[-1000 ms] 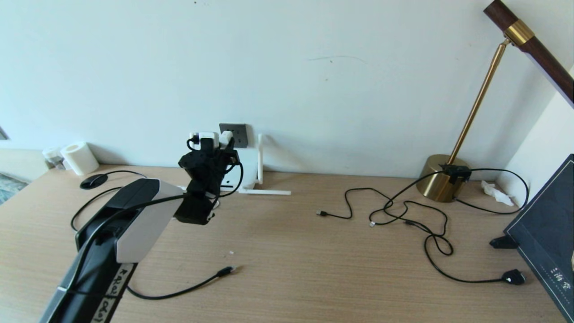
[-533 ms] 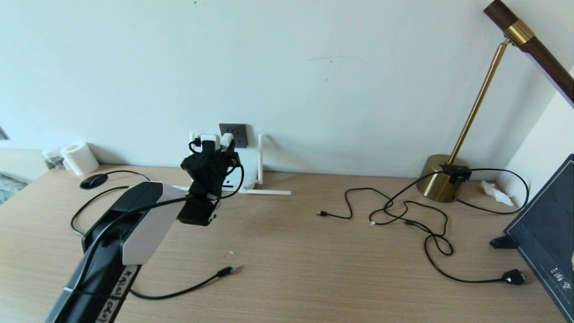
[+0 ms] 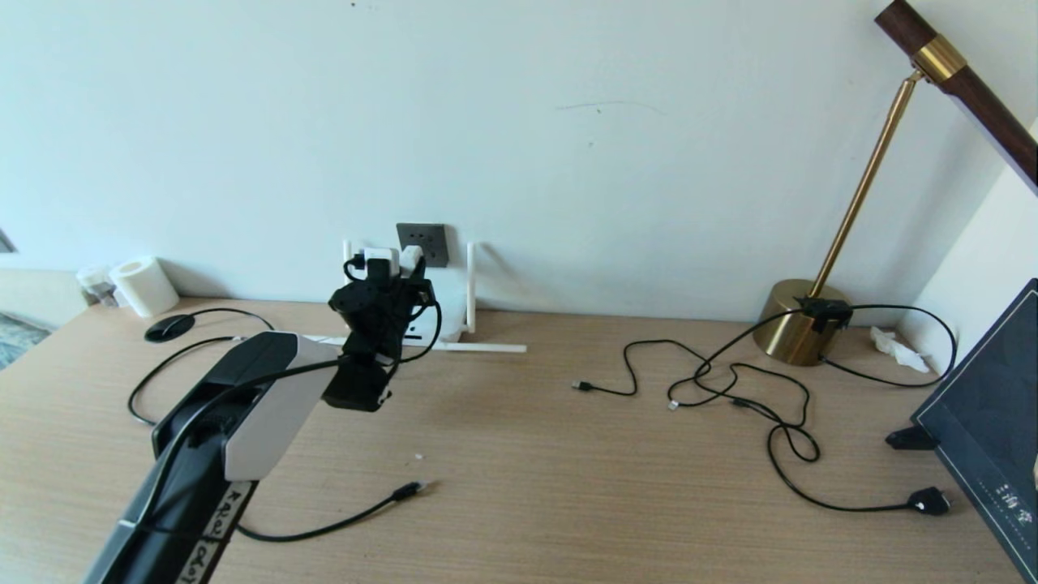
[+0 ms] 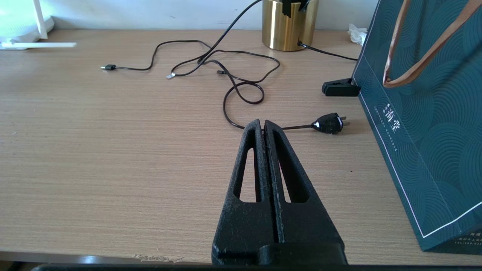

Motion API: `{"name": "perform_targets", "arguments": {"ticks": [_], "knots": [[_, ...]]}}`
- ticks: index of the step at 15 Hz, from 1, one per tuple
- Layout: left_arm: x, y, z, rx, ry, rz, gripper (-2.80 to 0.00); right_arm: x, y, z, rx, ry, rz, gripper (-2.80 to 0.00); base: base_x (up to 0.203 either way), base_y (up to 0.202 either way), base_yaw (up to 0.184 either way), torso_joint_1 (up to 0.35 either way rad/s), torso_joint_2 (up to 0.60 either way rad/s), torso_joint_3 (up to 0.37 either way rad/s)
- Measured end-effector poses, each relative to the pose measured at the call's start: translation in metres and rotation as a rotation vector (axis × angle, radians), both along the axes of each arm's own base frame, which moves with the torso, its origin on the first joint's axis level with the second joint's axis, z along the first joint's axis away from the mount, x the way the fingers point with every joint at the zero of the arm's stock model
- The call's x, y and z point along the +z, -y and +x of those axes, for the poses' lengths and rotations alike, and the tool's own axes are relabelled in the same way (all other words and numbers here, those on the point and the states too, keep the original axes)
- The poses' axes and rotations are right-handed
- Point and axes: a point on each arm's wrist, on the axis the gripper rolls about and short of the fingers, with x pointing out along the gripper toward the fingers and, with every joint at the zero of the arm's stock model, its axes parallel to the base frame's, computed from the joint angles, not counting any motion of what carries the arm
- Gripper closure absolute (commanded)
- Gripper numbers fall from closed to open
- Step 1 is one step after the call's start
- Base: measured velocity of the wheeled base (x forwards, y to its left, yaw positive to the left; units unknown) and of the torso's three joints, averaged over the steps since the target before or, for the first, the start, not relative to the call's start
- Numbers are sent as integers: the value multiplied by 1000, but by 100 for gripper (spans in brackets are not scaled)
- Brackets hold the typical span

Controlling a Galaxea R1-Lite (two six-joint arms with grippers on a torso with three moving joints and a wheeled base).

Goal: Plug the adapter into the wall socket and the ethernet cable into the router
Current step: Align plug and socket

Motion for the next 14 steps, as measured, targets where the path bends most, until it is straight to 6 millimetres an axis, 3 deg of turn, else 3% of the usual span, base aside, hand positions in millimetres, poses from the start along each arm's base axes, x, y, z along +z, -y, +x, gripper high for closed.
{"name": "perform_targets", "arguments": {"ticks": [14], "knots": [[1, -3, 2, 7, 9, -1, 0, 0, 0, 0, 0, 0, 0, 0, 0, 0, 0, 0, 0, 0]]}}
